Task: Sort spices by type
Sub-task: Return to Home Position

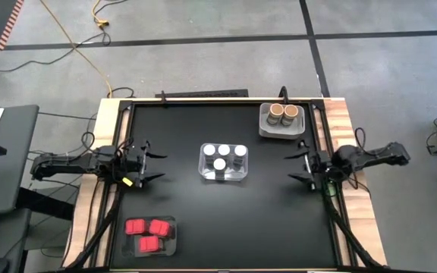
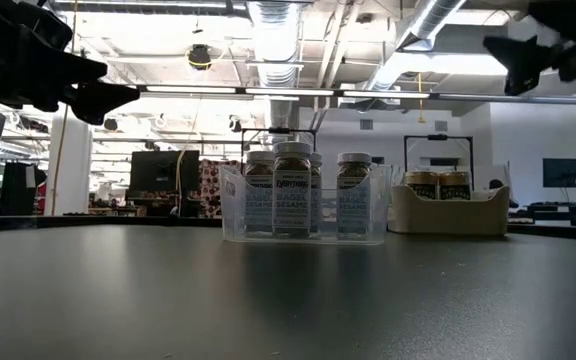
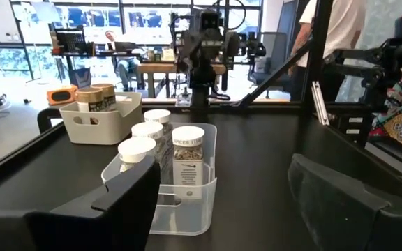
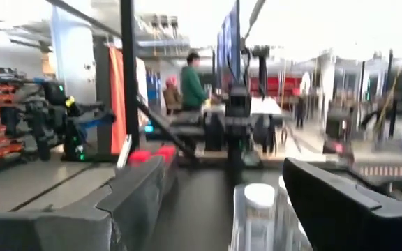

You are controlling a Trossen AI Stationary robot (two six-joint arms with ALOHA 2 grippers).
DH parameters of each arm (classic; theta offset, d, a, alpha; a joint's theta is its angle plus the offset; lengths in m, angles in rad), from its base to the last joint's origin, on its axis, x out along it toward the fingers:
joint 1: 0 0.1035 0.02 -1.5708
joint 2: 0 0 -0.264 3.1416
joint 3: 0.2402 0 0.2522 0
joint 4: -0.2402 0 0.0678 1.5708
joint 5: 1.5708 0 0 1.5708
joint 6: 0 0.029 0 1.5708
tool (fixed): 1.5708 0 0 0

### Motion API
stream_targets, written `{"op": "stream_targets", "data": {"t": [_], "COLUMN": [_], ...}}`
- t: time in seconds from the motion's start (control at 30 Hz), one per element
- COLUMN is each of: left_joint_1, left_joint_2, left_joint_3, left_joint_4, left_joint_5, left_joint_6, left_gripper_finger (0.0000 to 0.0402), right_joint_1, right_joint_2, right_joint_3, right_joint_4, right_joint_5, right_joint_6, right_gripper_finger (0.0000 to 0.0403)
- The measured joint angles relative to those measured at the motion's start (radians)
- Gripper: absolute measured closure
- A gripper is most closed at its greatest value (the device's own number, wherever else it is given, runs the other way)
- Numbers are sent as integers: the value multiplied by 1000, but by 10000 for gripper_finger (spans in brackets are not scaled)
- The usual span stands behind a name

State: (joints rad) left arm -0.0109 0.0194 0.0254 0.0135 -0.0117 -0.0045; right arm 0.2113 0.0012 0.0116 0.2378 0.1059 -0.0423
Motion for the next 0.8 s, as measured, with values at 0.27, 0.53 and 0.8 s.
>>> {"op": "stream_targets", "data": {"t": [0.27, 0.53, 0.8], "left_joint_1": [0, 0, 0], "left_joint_2": [0, 0, 0], "left_joint_3": [0, 0, 0], "left_joint_4": [0, 0, 0], "left_joint_5": [-1, -1, -2], "left_joint_6": [0, 0, 0], "left_gripper_finger": [98, 98, 98], "right_joint_1": [1, -42, -139], "right_joint_2": [0, 31, 158], "right_joint_3": [0, 3, 4], "right_joint_4": [-189, -220, -225], "right_joint_5": [-2, -5, -3], "right_joint_6": [25, -19, 11], "right_gripper_finger": [83, 83, 83]}}
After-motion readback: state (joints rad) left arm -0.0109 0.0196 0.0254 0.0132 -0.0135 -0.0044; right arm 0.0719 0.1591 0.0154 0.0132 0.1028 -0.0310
